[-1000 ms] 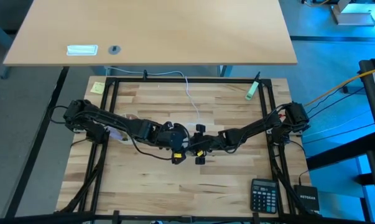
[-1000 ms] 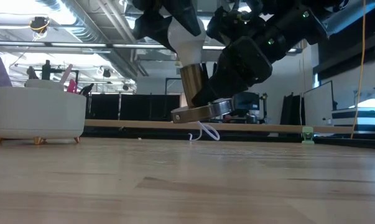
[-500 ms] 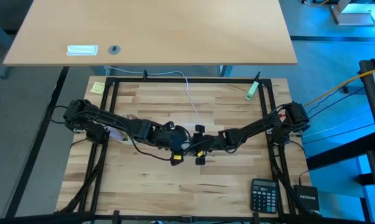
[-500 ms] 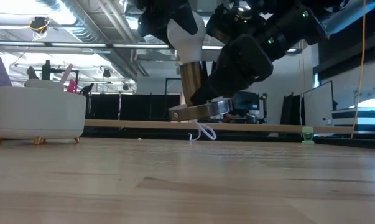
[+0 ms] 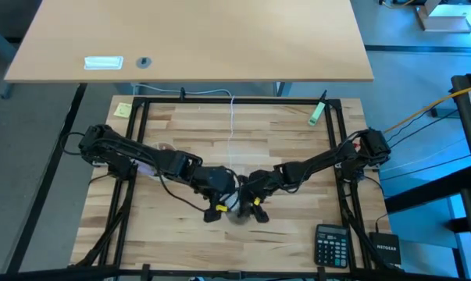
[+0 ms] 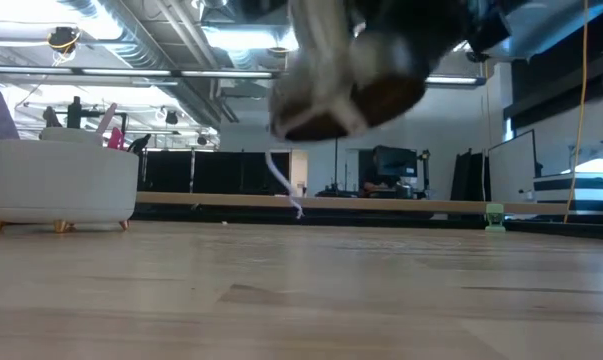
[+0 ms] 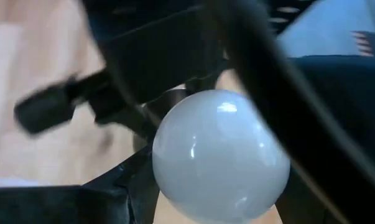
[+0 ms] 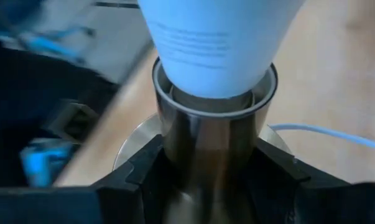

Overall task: Screw lightbulb
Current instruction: Insert the lightbulb into the lamp

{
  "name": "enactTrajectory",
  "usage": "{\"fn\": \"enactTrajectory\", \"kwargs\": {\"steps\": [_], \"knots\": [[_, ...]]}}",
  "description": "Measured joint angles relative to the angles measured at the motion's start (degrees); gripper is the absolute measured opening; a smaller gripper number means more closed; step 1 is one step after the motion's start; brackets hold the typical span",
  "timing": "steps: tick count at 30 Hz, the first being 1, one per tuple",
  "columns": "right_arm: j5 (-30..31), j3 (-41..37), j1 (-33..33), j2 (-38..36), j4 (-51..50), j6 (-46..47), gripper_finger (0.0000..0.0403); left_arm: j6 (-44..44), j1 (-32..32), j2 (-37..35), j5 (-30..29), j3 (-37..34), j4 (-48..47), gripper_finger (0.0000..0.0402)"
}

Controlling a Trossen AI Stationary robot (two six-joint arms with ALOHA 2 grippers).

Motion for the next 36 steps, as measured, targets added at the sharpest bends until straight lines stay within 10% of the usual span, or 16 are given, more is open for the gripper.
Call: {"fn": "enactTrajectory", "kwargs": {"steps": [17,36], "knots": [[-23.9,4.5,3.6,-0.2,3.9,7.6,0.0180,15.7,-1.0,0.1,14.6,0.0,15.5,0.0238],[-23.9,4.5,2.8,-0.2,4.9,7.4,0.0180,17.6,-0.8,0.2,16.7,0.0,17.0,0.0281]]}}
